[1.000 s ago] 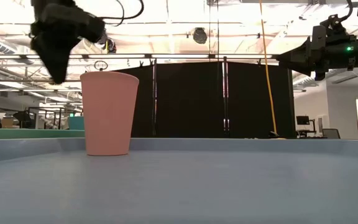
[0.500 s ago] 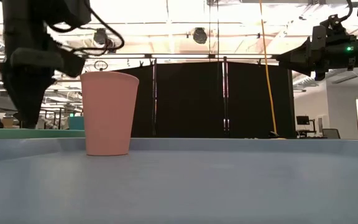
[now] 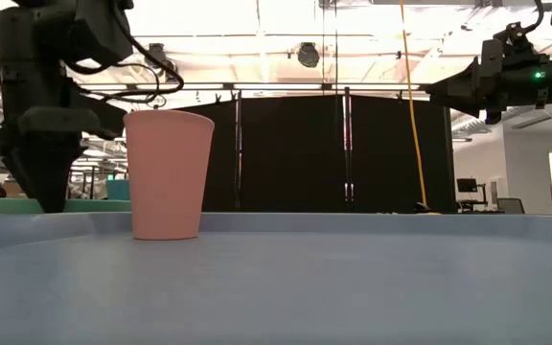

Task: Set up tray
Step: Put the light blue plate on the blue tray

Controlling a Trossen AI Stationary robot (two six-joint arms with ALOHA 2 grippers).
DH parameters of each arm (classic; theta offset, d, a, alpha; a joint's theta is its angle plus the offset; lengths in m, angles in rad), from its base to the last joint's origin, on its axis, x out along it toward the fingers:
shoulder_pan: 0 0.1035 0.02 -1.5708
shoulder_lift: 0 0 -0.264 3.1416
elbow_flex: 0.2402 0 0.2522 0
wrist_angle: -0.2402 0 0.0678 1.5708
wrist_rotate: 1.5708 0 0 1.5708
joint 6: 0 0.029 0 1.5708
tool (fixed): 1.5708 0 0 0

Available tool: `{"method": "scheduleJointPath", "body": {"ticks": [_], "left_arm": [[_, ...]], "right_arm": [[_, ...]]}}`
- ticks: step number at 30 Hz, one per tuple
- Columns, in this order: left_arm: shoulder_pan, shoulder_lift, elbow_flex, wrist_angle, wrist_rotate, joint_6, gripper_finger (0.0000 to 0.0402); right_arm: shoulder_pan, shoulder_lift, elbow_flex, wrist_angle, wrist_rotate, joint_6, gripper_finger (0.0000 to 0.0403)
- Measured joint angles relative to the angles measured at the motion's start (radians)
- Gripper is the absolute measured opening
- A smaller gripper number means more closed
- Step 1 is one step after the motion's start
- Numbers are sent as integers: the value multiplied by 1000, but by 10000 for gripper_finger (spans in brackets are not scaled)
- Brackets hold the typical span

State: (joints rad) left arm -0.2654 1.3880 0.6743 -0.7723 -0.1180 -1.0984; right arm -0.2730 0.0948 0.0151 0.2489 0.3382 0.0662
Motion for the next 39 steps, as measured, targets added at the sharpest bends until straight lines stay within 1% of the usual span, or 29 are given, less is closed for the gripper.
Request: {"method": "scheduleJointPath", "body": {"ticks": [2,4,6,8,9,13,15,17,23,27,29,32,35,37,39], "left_arm": [[0,0,-27,27,-2,-17,141],[-1,-2,-48,77,-2,-11,121],[-10,-4,-58,109,-1,-1,88],[-26,-4,-53,109,-13,8,42],[-37,-4,-44,102,-27,9,26],[-105,3,37,16,-102,-18,12],[-137,0,103,-27,-125,-39,8],[-170,2,174,-105,-162,-64,7],[-261,2,429,-329,-342,-111,6],[-299,12,591,-431,-485,-50,6],[-306,36,675,-470,-527,-4,6],[-299,98,806,-491,-558,103,6],[-273,216,962,-428,-548,290,6],[-256,320,1080,-422,-502,406,6],[-240,432,1219,-422,-426,494,6]], "right_arm": [[0,0,0,0,0,0,157],[0,0,0,0,0,0,157],[0,0,0,0,0,0,157],[0,0,0,0,0,0,157],[0,0,0,0,0,0,157],[0,0,0,0,-1,0,157],[0,0,0,0,-1,0,157],[0,0,0,0,-2,0,157],[0,0,0,2,-3,44,157],[0,0,0,2,-3,45,157],[0,0,0,1,-3,41,157],[0,0,0,1,-3,20,157],[0,0,0,1,-3,19,157],[0,0,0,0,-3,19,157],[0,0,0,0,-3,19,157]]}}
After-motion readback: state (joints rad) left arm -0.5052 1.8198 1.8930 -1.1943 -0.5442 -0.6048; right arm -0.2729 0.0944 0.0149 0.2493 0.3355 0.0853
